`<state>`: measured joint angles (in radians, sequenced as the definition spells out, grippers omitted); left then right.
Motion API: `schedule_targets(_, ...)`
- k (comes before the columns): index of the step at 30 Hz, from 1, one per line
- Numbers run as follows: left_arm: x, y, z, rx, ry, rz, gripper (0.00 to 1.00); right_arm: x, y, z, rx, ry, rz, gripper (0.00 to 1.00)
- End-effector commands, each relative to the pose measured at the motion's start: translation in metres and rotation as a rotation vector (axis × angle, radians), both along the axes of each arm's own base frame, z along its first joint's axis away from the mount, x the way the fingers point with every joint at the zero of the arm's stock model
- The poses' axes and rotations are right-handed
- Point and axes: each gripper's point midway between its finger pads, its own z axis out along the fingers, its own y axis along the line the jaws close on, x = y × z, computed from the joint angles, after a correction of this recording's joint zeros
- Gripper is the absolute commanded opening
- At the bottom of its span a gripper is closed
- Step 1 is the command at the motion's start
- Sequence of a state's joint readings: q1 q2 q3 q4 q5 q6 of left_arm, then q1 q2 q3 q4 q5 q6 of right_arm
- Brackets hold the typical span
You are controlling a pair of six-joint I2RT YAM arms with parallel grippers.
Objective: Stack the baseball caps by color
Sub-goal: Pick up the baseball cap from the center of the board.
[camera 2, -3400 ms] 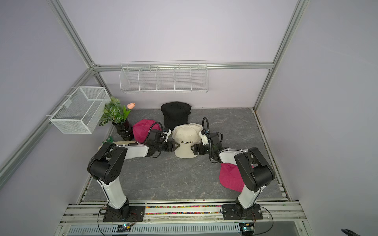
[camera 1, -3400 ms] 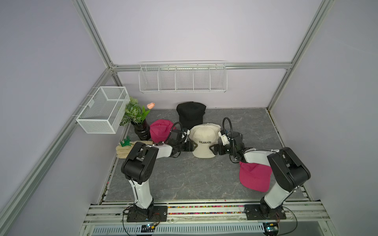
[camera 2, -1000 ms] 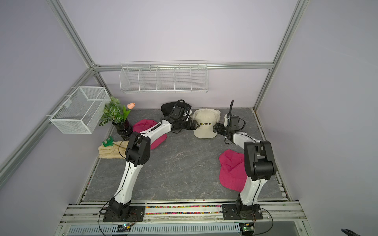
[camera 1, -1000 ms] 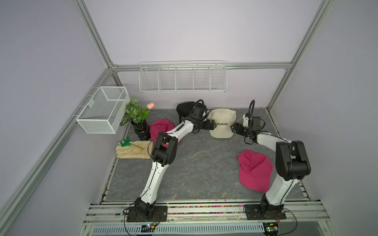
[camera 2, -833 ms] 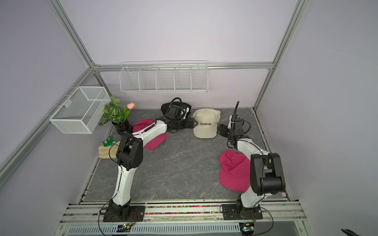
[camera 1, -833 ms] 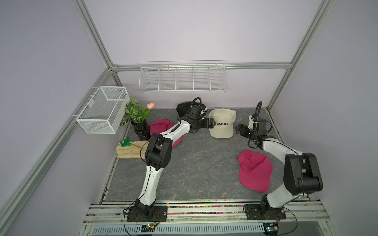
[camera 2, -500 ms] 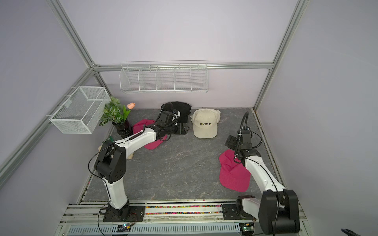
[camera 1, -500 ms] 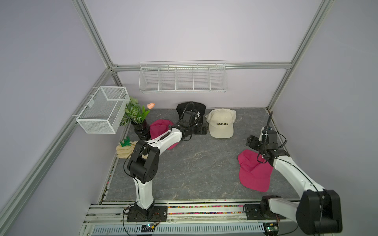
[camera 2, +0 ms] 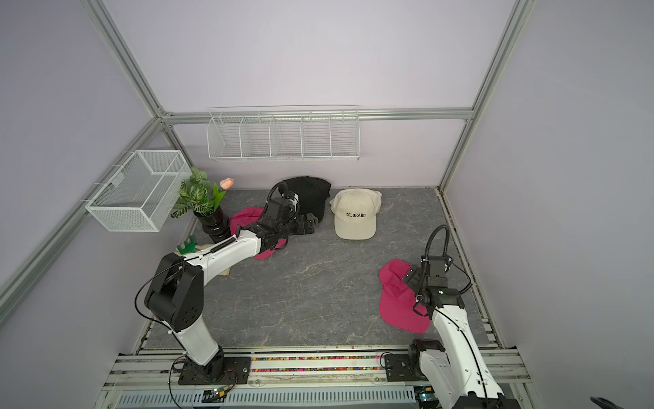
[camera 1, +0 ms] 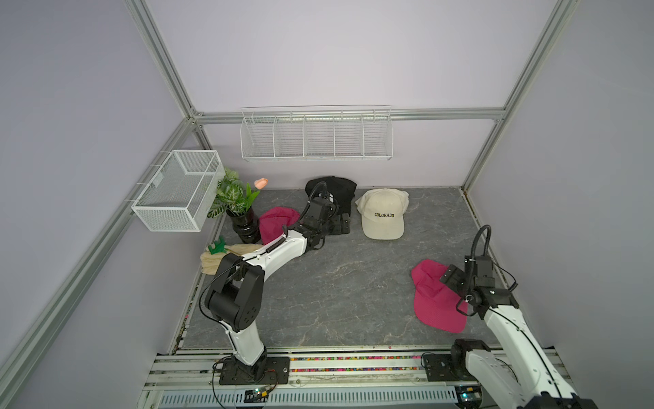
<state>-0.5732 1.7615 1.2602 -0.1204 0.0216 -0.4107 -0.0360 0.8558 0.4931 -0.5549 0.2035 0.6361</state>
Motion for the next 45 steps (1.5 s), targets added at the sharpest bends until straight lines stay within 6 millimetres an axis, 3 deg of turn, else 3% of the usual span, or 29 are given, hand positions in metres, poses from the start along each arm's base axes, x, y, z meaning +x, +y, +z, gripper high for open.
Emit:
schedule_targets(1, 0.004, 0.008, -0.003, -0.005, -0.002, 0.039, 1.0, -0.008, 0.014, -0.021, 0.104, 0.042, -0.009, 0.92)
schedule_targets(3, 0.005, 0.009, -0.006, -0.006, 0.003, 0.039, 1.0, -0.007, 0.017, -0.029, 0.13, 0.054, -0.019, 0.69)
schedule_targets(6, 0.006, 0.01, -0.009, -0.003, 0.008, 0.04, 1.0, 0.004, 0.031, -0.035, 0.211, 0.038, -0.005, 0.47)
schedule_targets(8, 0.006, 0.011, -0.009, -0.001, 0.008, 0.039, 1.0, 0.018, 0.042, -0.028, 0.269, -0.022, -0.004, 0.21)
schedule_targets(10, 0.006, 0.011, -0.009, -0.005, 0.011, 0.045, 1.0, 0.033, 0.05, -0.013, 0.315, -0.11, -0.02, 0.07)
schedule_targets(16, 0.005, 0.007, -0.005, -0.046, 0.035, 0.043, 1.0, 0.075, 0.083, 0.023, 0.466, -0.276, -0.082, 0.07)
schedule_targets(19, 0.001, 0.012, 0.006, -0.075, 0.011, 0.062, 1.0, 0.091, 0.106, 0.039, 0.557, -0.374, -0.155, 0.06)
schedule_targets(23, -0.007, 0.016, 0.024, -0.112, -0.026, 0.061, 1.0, 0.113, 0.124, 0.076, 0.558, -0.545, -0.199, 0.06)
schedule_targets(28, -0.026, -0.015, 0.058, -0.303, -0.126, -0.138, 1.0, 0.137, 0.14, 0.111, 0.638, -0.687, -0.237, 0.06)
schedule_targets(32, -0.036, -0.036, 0.065, -0.41, -0.102, -0.232, 1.0, 0.155, 0.155, 0.143, 0.662, -0.796, -0.164, 0.07)
schedule_targets(37, -0.059, -0.066, 0.082, -0.521, -0.131, -0.377, 1.0, 0.166, 0.163, 0.135, 0.751, -0.78, -0.245, 0.06)
schedule_targets(41, -0.073, -0.084, 0.071, -0.474, -0.133, -0.427, 1.0, 0.181, 0.175, 0.16, 0.824, -0.848, -0.21, 0.07)
schedule_targets(45, -0.057, -0.069, 0.048, -0.44, -0.102, -0.262, 1.0, 0.185, 0.18, 0.179, 0.888, -0.864, -0.22, 0.06)
